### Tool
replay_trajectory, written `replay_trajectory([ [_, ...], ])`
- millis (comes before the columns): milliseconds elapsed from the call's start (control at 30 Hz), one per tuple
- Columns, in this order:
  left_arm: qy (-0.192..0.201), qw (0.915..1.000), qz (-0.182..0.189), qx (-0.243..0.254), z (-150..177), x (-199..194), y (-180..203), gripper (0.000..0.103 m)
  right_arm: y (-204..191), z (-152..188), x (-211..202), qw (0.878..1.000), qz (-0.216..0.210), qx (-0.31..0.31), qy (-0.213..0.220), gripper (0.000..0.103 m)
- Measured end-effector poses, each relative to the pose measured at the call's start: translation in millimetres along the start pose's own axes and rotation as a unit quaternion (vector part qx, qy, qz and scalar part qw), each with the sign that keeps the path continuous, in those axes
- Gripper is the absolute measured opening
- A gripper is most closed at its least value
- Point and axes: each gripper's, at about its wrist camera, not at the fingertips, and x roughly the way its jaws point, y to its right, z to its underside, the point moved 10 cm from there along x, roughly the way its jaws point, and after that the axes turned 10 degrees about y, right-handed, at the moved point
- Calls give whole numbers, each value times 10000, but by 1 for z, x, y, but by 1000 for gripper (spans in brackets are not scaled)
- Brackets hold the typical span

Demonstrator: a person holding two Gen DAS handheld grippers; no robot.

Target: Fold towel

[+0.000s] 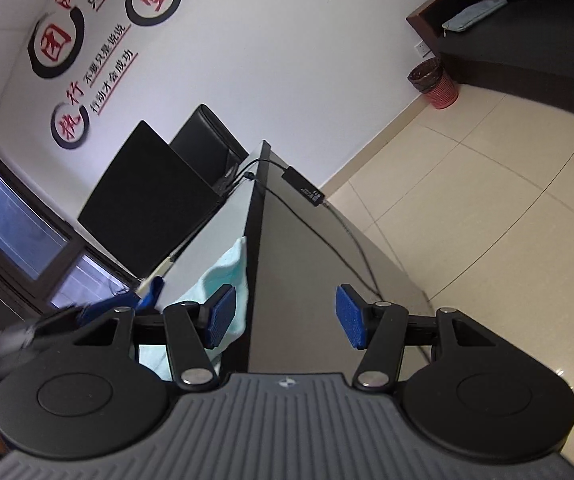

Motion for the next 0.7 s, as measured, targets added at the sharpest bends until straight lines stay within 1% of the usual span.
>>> replay_trajectory([
  [100,-550,9978,126,-350,-8,24,-16,58,-12,11,3,9998,-194,87,22,57],
  [200,-934,9937,225,-569,-16,44,-29,58,-18,18,8,9992,-265,282,33,57],
  [300,-1151,9900,346,-737,-18,52,-35,58,-19,21,15,9981,-337,515,26,59],
  [400,-1260,9875,486,-816,-17,55,-32,58,-19,21,20,9967,-338,734,64,62],
  [467,-1317,9862,592,-813,-15,56,-27,58,-20,24,24,9965,-291,781,25,62],
  [567,-1363,9859,635,-737,-14,60,-18,58,-24,30,28,9971,-269,714,-35,60],
  [600,-1373,9858,641,-729,-14,61,-16,58,-26,32,28,9972,-268,699,-42,54],
  [633,-1379,9856,646,-728,-13,63,-15,58,-27,33,28,9972,-261,696,-36,39],
  [700,-1426,9851,644,-718,-9,68,-12,58,-29,33,27,9972,-247,699,-15,26],
])
